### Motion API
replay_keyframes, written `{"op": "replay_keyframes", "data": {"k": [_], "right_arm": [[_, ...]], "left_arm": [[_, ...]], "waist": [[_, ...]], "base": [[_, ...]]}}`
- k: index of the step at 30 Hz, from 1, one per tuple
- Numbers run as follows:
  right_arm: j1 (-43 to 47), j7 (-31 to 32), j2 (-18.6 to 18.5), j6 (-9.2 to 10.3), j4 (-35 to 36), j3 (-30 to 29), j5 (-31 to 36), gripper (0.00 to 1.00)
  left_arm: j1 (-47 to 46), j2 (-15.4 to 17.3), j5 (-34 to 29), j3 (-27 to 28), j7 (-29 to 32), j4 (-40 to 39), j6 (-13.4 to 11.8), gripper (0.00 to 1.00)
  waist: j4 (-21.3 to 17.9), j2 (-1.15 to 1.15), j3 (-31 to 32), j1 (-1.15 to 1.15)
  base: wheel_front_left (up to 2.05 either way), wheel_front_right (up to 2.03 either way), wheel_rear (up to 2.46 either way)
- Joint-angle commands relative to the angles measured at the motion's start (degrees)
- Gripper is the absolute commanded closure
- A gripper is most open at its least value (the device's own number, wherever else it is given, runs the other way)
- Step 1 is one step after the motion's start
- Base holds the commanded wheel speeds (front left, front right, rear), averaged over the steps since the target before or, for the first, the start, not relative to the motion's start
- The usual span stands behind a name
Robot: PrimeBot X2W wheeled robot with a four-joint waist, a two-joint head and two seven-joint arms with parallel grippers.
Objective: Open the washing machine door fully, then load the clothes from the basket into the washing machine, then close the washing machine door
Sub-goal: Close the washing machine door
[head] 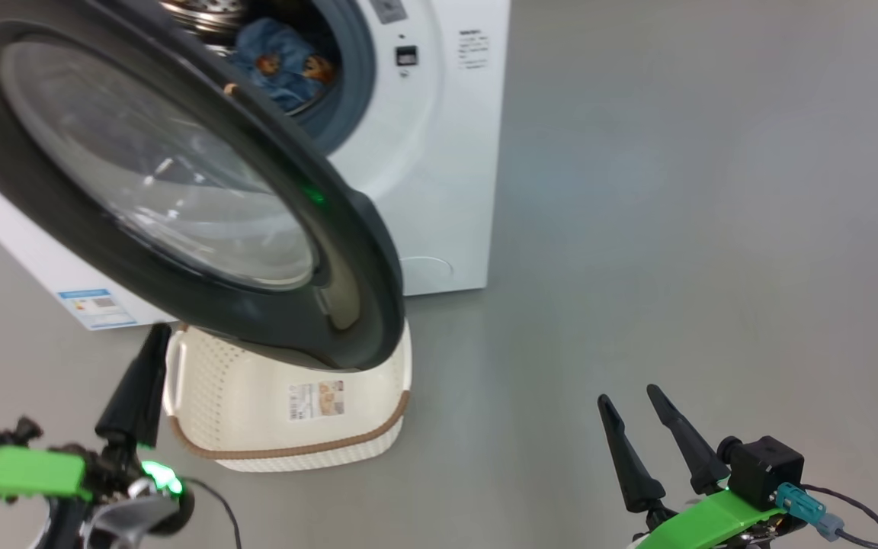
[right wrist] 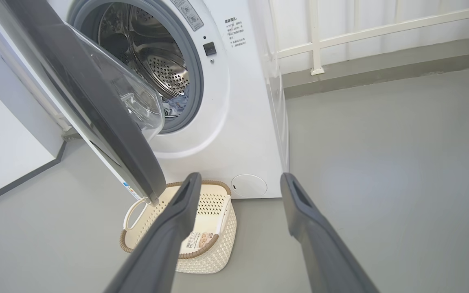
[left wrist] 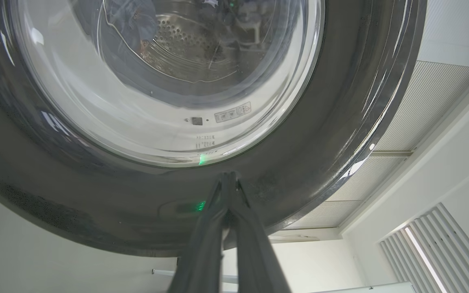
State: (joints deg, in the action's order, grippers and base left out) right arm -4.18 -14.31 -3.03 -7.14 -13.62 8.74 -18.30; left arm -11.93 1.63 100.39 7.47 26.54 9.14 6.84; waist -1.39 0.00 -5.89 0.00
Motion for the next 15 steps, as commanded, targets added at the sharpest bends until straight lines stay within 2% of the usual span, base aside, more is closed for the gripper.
{"op": "replay_keyframes", "data": {"k": [1, 3, 4, 5, 10, 15], "right_arm": [[-0.13, -0.69, 0.15, -0.35, 1.15, 1.39, -0.42, 0.0], [0.02, -0.69, 0.15, -0.35, 1.09, 1.43, -0.57, 0.0], [0.12, -0.69, 0.15, -0.35, 1.06, 1.5, -0.65, 0.0], [0.23, -0.69, 0.15, -0.35, 1.05, 1.56, -0.72, 0.0], [0.47, -0.69, 0.15, -0.35, 0.9, 1.65, -0.94, 0.0], [0.42, -0.69, 0.15, -0.35, 0.88, 1.51, -0.85, 0.0]], "left_arm": [[0.47, 1.25, -0.3, 1.57, -0.4, -2.13, 0.64, 1.0], [1.99, 1.25, -0.45, 1.6, -1.29, -2.67, 0.64, 1.0], [2.7, 1.25, -0.62, 1.67, -1.94, -2.91, 0.64, 0.63], [3.37, 1.25, -0.75, 1.62, -2.48, -3.14, 0.64, 0.0], [5.49, 1.25, -2.27, 1.99, -6.16, -5.76, 0.64, 0.0], [6.4, 1.25, -9.41, 2.78, -12.93, -9.77, 0.64, 0.0]], "waist": [[1.71, 0.0, 1.37, 0.0], [2.22, 0.0, 1.74, 0.0], [2.44, 0.0, 1.92, 0.0], [2.63, 0.0, 2.06, 0.0], [3.3, 0.0, 2.48, 0.0], [3.63, 0.0, 2.53, 0.0]], "base": [[0.0, 0.0, 0.0], [0.0, 0.0, 0.0], [0.0, 0.0, 0.0], [0.0, 0.0, 0.0], [0.0, 0.0, 0.0], [0.0, 0.0, 0.0]]}}
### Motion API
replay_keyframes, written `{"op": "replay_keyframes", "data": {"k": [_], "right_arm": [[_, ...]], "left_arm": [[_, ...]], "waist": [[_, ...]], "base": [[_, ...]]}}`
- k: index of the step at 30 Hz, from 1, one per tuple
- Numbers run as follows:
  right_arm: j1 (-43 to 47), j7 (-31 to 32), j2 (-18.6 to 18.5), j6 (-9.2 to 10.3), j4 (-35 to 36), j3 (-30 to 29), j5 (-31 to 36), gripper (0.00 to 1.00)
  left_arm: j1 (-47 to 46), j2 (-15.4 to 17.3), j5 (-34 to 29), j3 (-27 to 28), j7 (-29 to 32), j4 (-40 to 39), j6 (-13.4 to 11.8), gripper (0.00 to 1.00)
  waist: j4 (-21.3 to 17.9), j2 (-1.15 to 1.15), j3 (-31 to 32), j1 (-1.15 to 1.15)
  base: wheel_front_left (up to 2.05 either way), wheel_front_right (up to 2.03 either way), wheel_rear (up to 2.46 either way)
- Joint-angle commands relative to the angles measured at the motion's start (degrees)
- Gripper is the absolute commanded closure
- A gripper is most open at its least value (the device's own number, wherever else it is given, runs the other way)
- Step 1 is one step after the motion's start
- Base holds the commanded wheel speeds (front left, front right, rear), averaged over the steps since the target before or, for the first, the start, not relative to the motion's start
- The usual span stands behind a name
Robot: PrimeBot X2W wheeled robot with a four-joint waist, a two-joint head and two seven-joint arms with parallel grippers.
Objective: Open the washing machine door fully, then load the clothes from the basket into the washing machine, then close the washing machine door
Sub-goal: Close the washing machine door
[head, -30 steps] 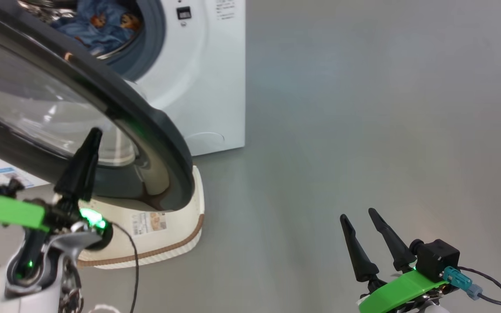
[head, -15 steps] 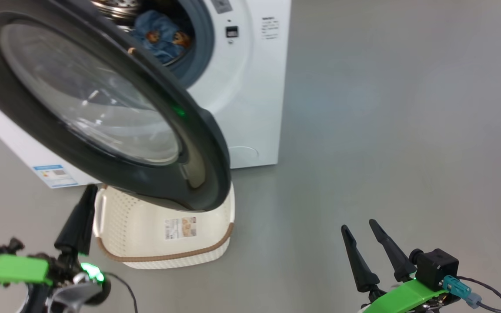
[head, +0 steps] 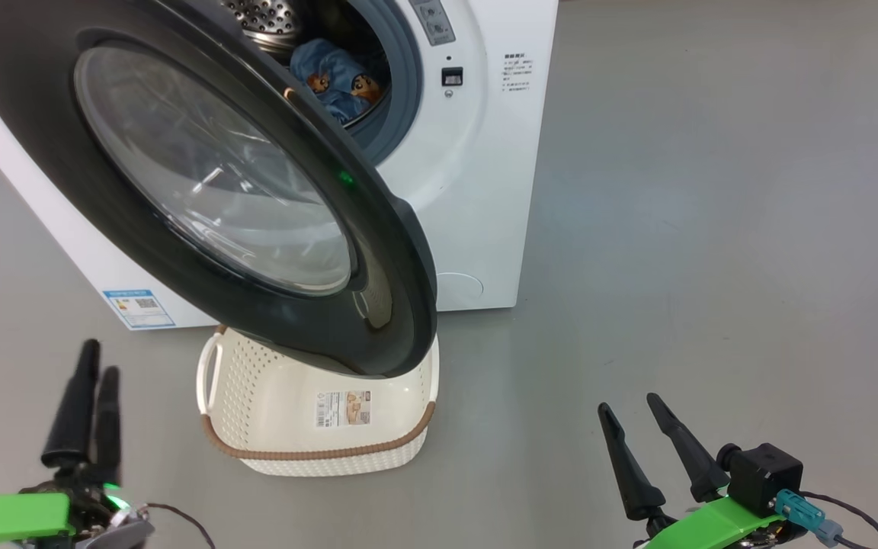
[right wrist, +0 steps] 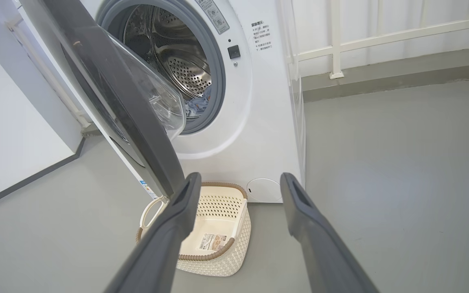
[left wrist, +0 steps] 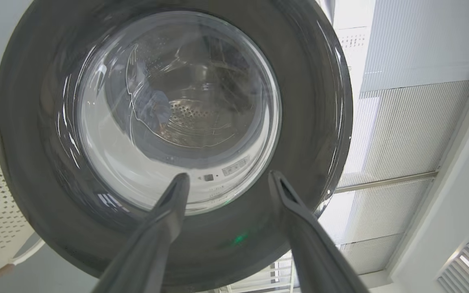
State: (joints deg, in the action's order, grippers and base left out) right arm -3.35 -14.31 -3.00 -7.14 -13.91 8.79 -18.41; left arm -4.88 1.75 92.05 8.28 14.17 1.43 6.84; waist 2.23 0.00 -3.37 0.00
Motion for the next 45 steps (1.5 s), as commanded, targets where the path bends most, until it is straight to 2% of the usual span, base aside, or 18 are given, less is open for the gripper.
{"op": "replay_keyframes", "data": {"k": [1, 7, 12, 14, 18, 23, 27, 34, 38, 45], "right_arm": [[-0.44, -0.69, 0.13, -0.35, 1.16, 1.46, -0.71, 0.0], [-0.42, -0.69, 0.13, -0.35, 1.28, 1.38, -0.66, 0.0], [-0.25, -0.69, 0.13, -0.35, 1.76, 1.51, -0.26, 0.0], [-0.17, -0.69, 0.13, -0.35, 1.9, 1.54, -0.18, 0.0], [-0.01, -0.69, 0.13, -0.35, 2.04, 1.54, -0.13, 0.0], [0.18, -0.69, 0.13, -0.35, 2.81, 1.48, 0.23, 0.0], [0.16, -0.69, 0.13, -0.35, 2.92, 1.69, 0.32, 0.0], [0.4, -0.69, 0.13, -0.35, 2.91, 1.85, 0.64, 0.0], [0.22, -0.69, 0.13, -0.35, 3.22, 1.99, 0.69, 0.0], [0.15, -0.69, 0.13, -0.35, 3.22, 2.17, 1.29, 0.0]], "left_arm": [[-0.5, 1.24, -3.17, 1.87, -1.99, -2.97, 0.64, 0.0], [-0.12, 3.53, -14.47, -0.26, -14.31, -7.12, 0.65, 0.0], [1.03, 8.06, -22.19, -5.74, -25.14, -6.74, 0.65, 0.0], [1.36, 10.59, -26.27, -8.06, -27.59, -5.99, 0.65, 0.0], [1.5, 12.44, -31.96, -9.55, -28.96, -4.78, 0.65, 0.0], [1.59, 10.99, -41.98, -7.37, -29.14, -5.32, 0.65, 0.0], [2.64, 10.26, -52.73, -5.97, -29.15, -5.44, 0.65, 0.0], [5.95, 6.98, -70.16, -2.61, -29.16, -4.18, 0.65, 0.0], [7.96, 5.27, -76.04, -2.72, -29.16, -2.8, 0.65, 0.0], [10.55, 2.97, -81.69, -2.66, -29.16, -0.54, 0.61, 0.0]], "waist": [[0.0, 0.0, 0.05, 0.0], [0.06, 0.0, 0.28, 0.0], [0.08, 0.0, 0.58, 0.0], [0.08, 0.0, 0.74, 0.0], [0.11, 0.0, 0.91, 0.0], [0.17, 0.0, 0.95, 0.0], [0.04, 0.0, 1.12, 0.0], [-0.29, 0.0, 1.48, 0.0], [-0.53, 0.0, 1.62, 0.0], [-0.54, 0.0, 1.71, 0.0]], "base": [[0.0, 0.0, 0.0], [0.0, 0.0, 0.0], [0.0, 0.0, 0.0], [0.0, 0.0, 0.0], [0.0, 0.0, 0.0], [0.0, 0.0, 0.0], [0.0, 0.0, 0.0], [0.0, 0.0, 0.0], [0.0, 0.0, 0.0], [0.0, 0.0, 0.0]]}}
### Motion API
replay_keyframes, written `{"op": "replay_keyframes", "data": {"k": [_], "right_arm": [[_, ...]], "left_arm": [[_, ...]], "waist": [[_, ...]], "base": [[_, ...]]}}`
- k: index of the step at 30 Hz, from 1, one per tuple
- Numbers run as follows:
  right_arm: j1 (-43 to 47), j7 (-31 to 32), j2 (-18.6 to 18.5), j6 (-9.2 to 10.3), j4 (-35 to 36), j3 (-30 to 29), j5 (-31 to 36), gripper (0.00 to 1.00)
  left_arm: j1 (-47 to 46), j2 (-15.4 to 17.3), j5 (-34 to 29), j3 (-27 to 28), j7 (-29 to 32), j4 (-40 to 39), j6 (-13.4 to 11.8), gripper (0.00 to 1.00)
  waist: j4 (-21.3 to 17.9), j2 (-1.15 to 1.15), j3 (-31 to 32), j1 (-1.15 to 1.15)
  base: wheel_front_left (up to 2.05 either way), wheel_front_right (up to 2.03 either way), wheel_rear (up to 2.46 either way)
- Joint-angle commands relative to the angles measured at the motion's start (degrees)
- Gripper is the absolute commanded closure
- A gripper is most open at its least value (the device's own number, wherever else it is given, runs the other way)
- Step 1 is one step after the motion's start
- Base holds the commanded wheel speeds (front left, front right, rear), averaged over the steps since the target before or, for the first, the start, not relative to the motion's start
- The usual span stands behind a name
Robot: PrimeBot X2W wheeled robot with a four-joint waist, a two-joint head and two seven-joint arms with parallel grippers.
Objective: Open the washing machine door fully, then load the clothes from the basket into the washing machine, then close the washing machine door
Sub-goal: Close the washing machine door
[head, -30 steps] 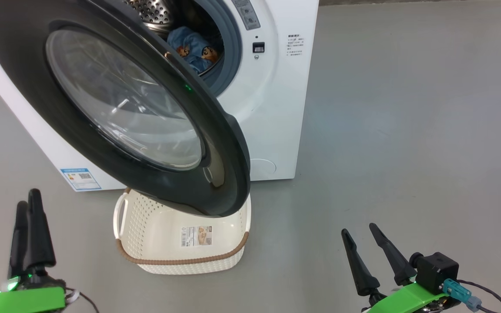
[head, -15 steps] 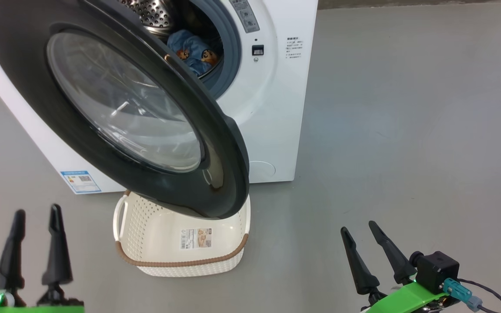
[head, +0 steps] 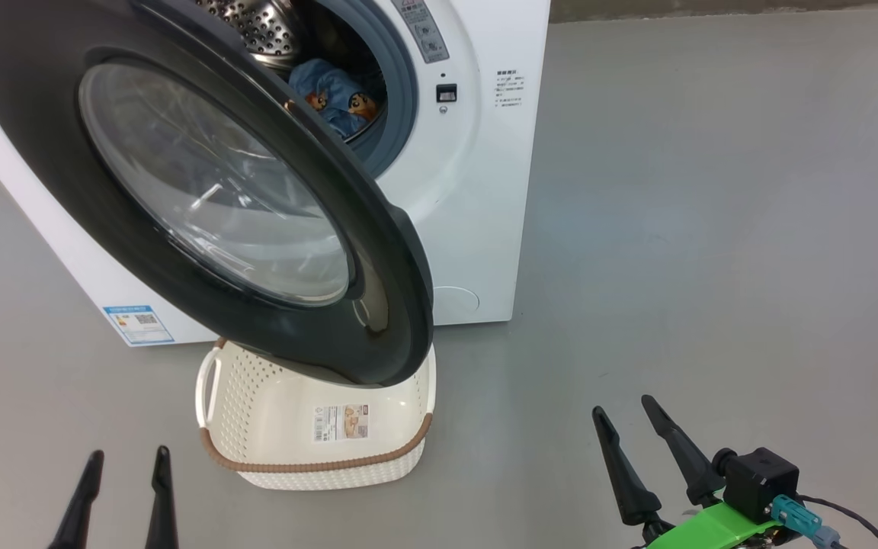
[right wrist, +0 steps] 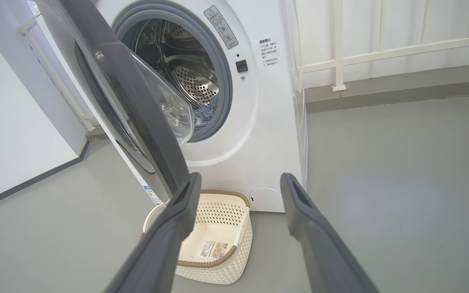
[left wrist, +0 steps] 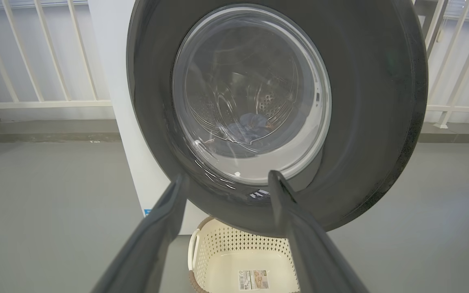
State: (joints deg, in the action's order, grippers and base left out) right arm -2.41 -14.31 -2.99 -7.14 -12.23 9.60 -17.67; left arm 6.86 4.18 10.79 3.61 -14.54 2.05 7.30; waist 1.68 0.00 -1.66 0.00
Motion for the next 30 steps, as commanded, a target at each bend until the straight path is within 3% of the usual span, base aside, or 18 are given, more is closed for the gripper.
{"op": "replay_keyframes", "data": {"k": [1, 30], "right_arm": [[-0.75, -0.69, 0.12, -0.35, 1.52, 1.31, 0.64, 0.0], [-0.45, -0.69, 0.12, -0.35, 1.45, 0.27, 1.27, 0.0]], "left_arm": [[-1.03, 0.33, -0.98, 2.08, -0.45, -0.88, 0.15, 0.0], [-1.69, -1.26, -3.86, 3.28, -0.46, 2.29, -0.09, 0.0]], "waist": [[0.01, 0.0, 0.0, 0.0], [-0.8, 0.0, -0.22, 0.0]], "base": [[0.0, 0.0, 0.0], [0.0, 0.0, 0.0]]}}
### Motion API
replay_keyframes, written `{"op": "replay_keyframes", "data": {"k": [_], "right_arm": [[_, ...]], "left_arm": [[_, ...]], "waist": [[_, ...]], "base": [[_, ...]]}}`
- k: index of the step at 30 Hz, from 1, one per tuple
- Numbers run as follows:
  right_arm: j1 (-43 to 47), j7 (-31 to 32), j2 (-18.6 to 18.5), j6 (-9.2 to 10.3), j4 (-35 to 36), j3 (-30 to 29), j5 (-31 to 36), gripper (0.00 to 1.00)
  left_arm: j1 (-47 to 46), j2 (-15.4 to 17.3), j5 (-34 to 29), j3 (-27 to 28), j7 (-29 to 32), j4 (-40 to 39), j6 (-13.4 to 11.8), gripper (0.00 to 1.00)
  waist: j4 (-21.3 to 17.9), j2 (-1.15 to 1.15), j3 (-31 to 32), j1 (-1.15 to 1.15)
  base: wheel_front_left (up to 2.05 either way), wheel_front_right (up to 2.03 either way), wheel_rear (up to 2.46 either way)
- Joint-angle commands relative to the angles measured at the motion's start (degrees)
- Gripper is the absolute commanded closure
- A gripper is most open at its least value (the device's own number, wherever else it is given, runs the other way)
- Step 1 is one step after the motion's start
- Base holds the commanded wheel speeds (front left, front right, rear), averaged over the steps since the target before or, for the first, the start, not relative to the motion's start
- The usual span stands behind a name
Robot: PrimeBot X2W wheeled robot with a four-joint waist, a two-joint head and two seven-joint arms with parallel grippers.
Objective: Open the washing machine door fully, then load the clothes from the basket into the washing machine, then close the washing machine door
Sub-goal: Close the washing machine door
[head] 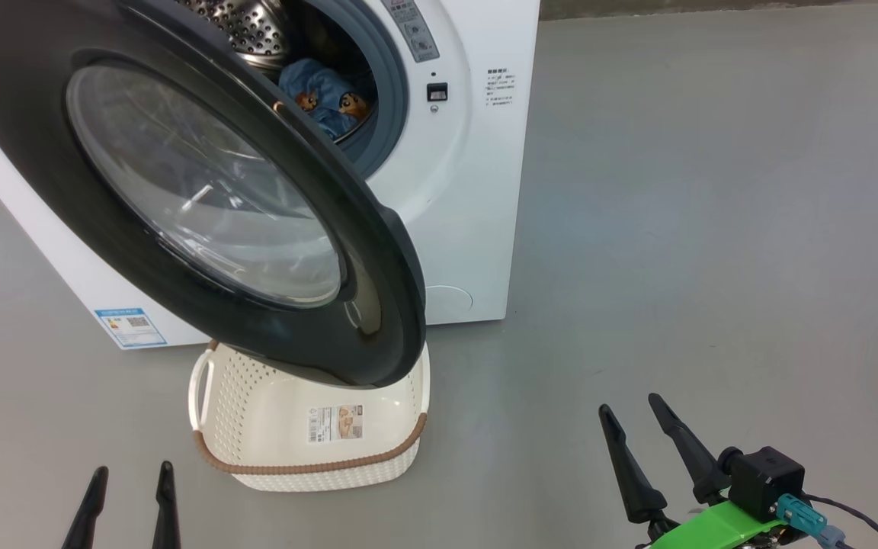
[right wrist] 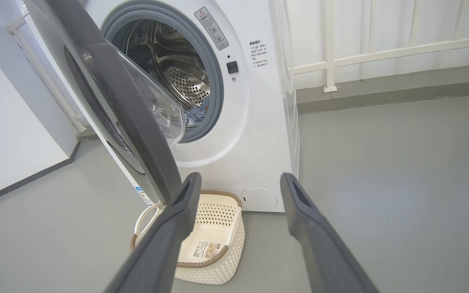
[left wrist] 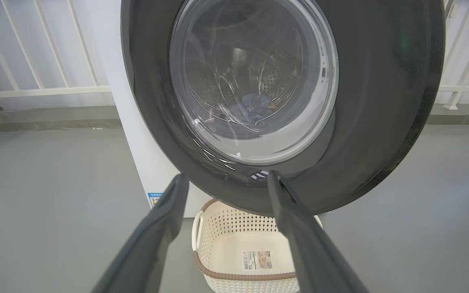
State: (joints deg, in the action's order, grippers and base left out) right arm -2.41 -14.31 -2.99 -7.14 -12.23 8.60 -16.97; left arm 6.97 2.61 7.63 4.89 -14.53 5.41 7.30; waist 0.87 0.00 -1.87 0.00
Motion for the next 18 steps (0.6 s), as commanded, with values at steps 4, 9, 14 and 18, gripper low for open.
{"op": "replay_keyframes", "data": {"k": [4, 9, 14, 18], "right_arm": [[-0.48, -0.69, 0.12, -0.35, 1.46, 1.21, 0.57, 0.0], [-0.48, -0.69, 0.12, -0.35, 1.47, 1.15, 0.51, 0.0], [-0.46, -0.69, 0.12, -0.35, 1.47, 1.05, 0.42, 0.0], [-0.4, -0.69, 0.12, -0.35, 1.46, 1.0, 0.27, 0.0]], "left_arm": [[-1.9, 0.29, -0.84, 2.02, -0.47, -1.06, -0.08, 0.0], [-2.1, 0.28, -0.6, 1.92, -0.47, -1.0, -0.04, 0.0], [-2.1, 0.28, -0.41, 1.69, -0.47, -0.91, -0.02, 0.0], [-2.06, 0.28, -0.3, 1.54, -0.47, -0.95, -0.1, 0.0]], "waist": [[0.0, 0.0, -0.04, 0.0], [0.04, 0.0, -0.13, 0.0], [0.18, 0.0, -0.13, 0.0], [0.27, 0.0, -0.13, 0.0]], "base": [[0.0, 0.0, 0.0], [0.0, 0.0, 0.0], [0.0, 0.0, 0.0], [0.0, 0.0, 0.0]]}}
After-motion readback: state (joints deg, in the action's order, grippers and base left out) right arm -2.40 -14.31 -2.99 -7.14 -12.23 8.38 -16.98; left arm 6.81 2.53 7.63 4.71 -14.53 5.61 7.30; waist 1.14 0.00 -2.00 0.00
